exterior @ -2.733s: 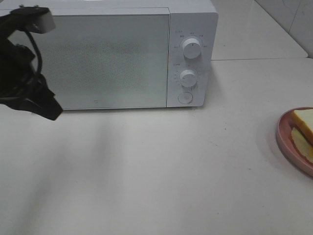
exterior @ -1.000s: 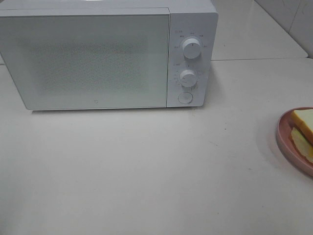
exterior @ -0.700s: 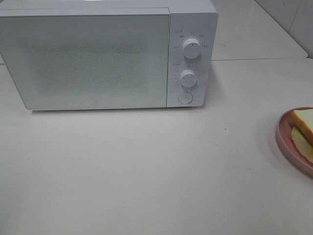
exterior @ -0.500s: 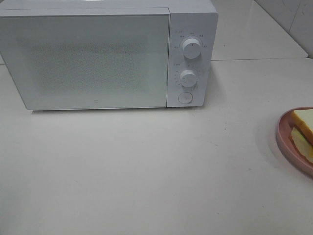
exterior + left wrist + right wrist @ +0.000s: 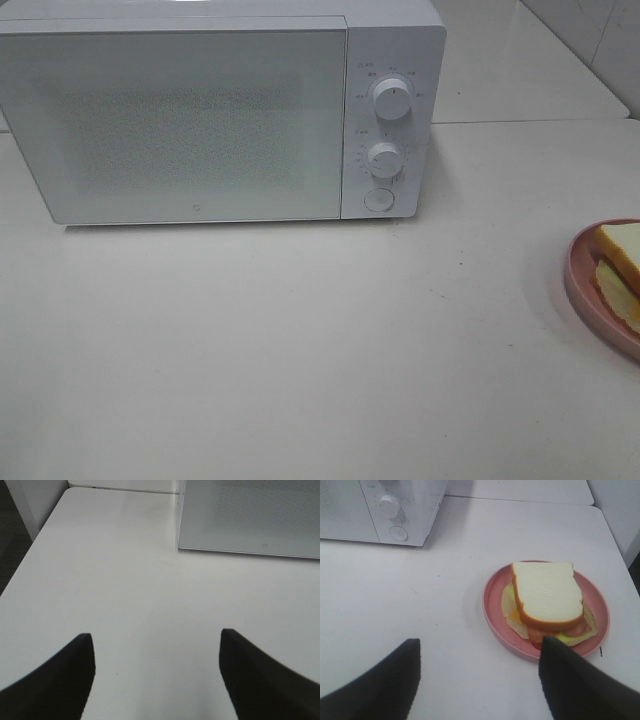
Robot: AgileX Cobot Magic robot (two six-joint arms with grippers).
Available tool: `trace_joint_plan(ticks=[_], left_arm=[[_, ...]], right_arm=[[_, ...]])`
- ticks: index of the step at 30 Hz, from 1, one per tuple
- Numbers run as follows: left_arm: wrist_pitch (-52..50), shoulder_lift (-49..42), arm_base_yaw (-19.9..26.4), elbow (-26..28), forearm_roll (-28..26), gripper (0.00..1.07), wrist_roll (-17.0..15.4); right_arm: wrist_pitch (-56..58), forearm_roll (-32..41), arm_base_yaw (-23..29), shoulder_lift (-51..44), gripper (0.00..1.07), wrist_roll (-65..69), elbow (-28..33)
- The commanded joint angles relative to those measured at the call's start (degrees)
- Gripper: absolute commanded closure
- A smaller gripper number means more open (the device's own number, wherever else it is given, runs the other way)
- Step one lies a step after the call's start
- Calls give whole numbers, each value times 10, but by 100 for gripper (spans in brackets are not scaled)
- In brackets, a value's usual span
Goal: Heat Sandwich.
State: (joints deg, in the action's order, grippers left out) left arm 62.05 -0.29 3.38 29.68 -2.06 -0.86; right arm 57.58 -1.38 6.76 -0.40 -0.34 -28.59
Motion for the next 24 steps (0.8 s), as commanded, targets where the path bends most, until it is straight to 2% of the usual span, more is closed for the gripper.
trace_joint_plan(ticks=[1, 24], left_arm=[[-7, -14, 1, -2, 2, 39, -5], [-8, -14, 1, -2, 2, 39, -5]], right_arm=[[-5, -2, 0, -14, 42, 3, 1], [-5, -2, 0, -14, 42, 3, 1]])
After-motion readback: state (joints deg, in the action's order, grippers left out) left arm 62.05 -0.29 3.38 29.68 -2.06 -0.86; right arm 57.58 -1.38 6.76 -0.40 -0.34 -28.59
